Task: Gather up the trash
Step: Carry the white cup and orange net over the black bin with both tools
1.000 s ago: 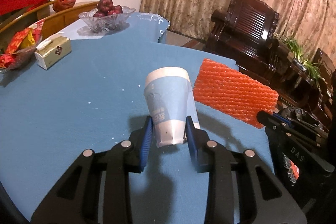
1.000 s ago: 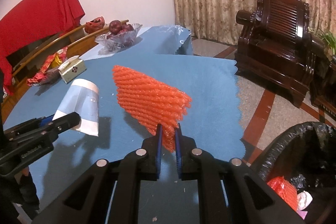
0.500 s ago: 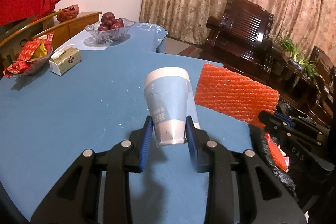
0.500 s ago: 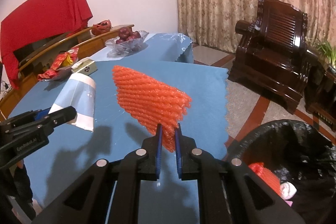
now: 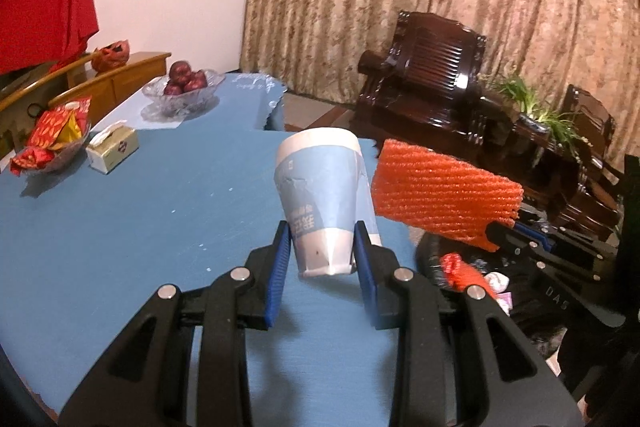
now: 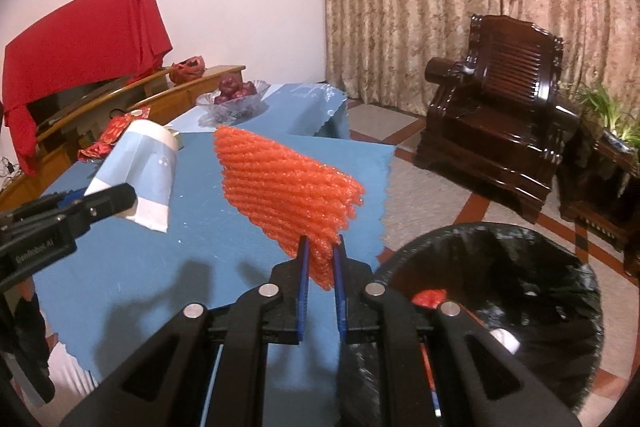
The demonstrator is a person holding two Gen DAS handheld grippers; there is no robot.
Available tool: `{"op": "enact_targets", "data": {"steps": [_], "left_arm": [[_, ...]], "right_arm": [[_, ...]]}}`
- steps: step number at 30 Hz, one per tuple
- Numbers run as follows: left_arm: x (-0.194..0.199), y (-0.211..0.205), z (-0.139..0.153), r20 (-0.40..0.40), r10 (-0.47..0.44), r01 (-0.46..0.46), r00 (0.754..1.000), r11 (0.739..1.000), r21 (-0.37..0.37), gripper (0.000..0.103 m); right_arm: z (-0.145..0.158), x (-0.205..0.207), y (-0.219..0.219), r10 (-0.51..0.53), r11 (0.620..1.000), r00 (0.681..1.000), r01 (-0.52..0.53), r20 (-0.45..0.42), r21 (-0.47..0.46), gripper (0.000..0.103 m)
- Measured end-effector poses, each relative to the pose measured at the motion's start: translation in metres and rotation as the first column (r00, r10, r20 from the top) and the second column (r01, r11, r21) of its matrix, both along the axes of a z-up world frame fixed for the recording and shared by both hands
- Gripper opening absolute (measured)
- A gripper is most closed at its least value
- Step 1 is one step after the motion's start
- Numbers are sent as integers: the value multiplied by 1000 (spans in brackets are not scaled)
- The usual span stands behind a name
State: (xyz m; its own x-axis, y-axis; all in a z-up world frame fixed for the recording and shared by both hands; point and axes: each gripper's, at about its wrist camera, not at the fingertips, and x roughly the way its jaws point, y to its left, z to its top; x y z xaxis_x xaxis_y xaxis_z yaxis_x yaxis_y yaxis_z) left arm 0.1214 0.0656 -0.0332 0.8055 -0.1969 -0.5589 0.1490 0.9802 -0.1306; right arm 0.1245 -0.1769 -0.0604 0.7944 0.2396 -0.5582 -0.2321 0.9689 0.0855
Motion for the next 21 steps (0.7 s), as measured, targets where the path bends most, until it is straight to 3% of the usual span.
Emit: {"op": "enact_targets", "data": {"steps": [21], "left_arm": [[-19, -102, 4, 18, -217, 217, 976, 976, 21, 31]], "right_arm": [[8, -49, -98, -198, 980, 980, 198, 32, 6, 11]]}}
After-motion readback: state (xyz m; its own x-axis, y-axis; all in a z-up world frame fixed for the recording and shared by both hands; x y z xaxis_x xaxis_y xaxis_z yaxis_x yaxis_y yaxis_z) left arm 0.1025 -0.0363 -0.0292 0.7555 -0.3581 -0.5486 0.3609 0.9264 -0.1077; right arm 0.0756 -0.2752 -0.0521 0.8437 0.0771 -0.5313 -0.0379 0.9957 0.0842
